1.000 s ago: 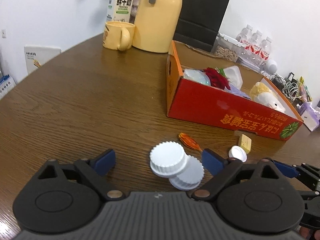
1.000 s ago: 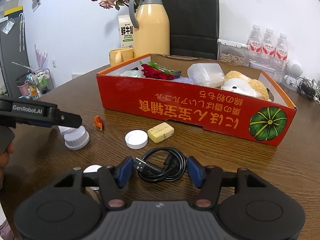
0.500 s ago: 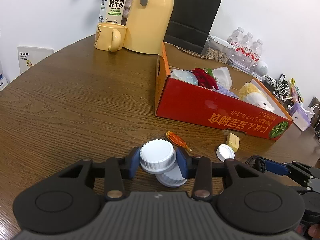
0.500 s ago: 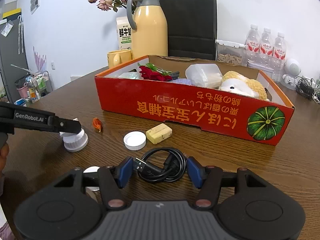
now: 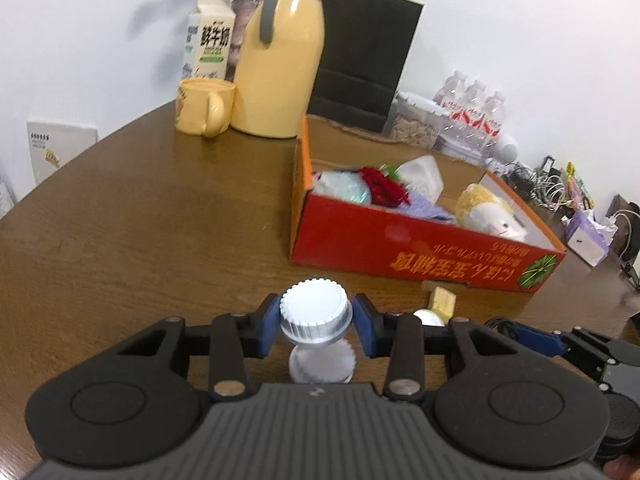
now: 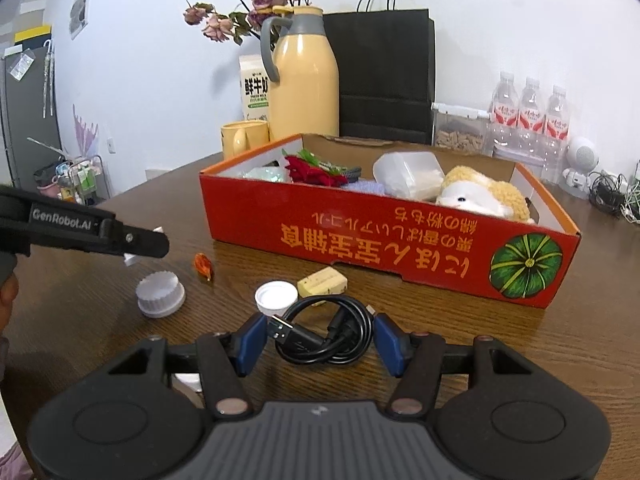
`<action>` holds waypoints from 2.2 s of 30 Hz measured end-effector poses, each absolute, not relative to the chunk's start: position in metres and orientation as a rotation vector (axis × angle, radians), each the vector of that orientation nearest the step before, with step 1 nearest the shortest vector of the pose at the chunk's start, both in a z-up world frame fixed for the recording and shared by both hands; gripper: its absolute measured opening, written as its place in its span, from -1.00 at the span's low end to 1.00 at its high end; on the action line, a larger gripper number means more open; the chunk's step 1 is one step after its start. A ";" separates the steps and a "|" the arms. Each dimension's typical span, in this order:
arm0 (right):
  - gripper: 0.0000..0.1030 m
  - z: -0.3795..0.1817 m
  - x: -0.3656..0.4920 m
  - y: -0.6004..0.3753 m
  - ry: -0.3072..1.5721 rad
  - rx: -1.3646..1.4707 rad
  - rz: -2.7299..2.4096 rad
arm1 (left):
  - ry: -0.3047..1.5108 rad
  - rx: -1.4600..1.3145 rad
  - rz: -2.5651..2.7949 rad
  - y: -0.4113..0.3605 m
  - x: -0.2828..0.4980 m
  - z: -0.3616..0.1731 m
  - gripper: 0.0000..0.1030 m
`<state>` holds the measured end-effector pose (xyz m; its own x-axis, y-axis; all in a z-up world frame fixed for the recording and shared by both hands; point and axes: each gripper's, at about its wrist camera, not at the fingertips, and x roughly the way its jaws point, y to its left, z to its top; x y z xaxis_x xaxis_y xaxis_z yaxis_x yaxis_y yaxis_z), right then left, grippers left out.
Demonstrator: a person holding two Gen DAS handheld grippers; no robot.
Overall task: Organize objects
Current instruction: 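Carry the white caps and coiled cable into the box and open both tools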
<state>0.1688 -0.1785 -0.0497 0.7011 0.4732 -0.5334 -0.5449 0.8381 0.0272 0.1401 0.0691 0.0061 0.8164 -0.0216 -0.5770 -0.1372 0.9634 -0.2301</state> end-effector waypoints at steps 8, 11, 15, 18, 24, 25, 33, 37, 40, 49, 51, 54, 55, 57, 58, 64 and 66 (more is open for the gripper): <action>0.11 -0.032 0.172 -0.178 0.500 -0.128 0.578 | 0.542 -0.224 0.019 0.052 0.152 0.030 -0.22; 0.11 -0.024 0.176 -0.177 0.469 -0.136 0.573 | 0.519 -0.207 0.005 0.044 0.161 0.038 -0.22; 0.11 -0.011 0.187 -0.175 0.425 -0.146 0.556 | 0.485 -0.185 -0.011 0.035 0.176 0.048 -0.21; 0.11 -0.001 0.201 -0.172 0.396 -0.150 0.542 | 0.467 -0.175 -0.019 0.032 0.186 0.053 -0.21; 0.11 0.009 0.237 -0.167 0.371 -0.143 0.499 | 0.432 -0.157 -0.020 0.025 0.214 0.062 -0.21; 0.11 0.010 0.244 -0.166 0.366 -0.144 0.492 | 0.427 -0.153 -0.020 0.024 0.219 0.063 -0.21; 0.11 0.017 0.292 -0.153 0.347 -0.163 0.450 | 0.407 -0.151 0.015 0.021 0.261 0.066 -0.21; 0.11 0.009 0.315 -0.152 0.368 -0.141 0.438 | 0.412 -0.158 0.040 0.022 0.281 0.063 -0.21; 0.11 -0.001 0.322 -0.153 0.387 -0.137 0.435 | 0.412 -0.150 0.055 0.022 0.292 0.056 -0.21; 0.12 -0.011 0.325 -0.153 0.410 -0.142 0.445 | 0.448 -0.122 0.058 0.021 0.302 0.043 -0.21; 0.12 -0.011 0.324 -0.153 0.412 -0.149 0.441 | 0.448 -0.118 0.059 0.020 0.301 0.043 -0.21; 0.13 -0.011 0.324 -0.155 0.414 -0.150 0.428 | 0.440 -0.101 0.064 0.020 0.299 0.044 0.01; 0.14 -0.012 0.324 -0.156 0.416 -0.149 0.422 | 0.439 -0.097 0.064 0.019 0.298 0.044 0.11; 0.34 -0.011 0.324 -0.160 0.418 -0.144 0.411 | 0.431 -0.086 0.063 0.019 0.295 0.043 0.57; 0.56 -0.011 0.323 -0.162 0.413 -0.139 0.403 | 0.424 -0.083 0.066 0.019 0.294 0.043 0.66; 1.00 -0.010 0.321 -0.169 0.415 -0.124 0.384 | 0.407 -0.094 0.102 0.020 0.288 0.045 1.00; 1.00 -0.010 0.320 -0.170 0.418 -0.126 0.386 | 0.409 -0.100 0.105 0.021 0.288 0.045 1.00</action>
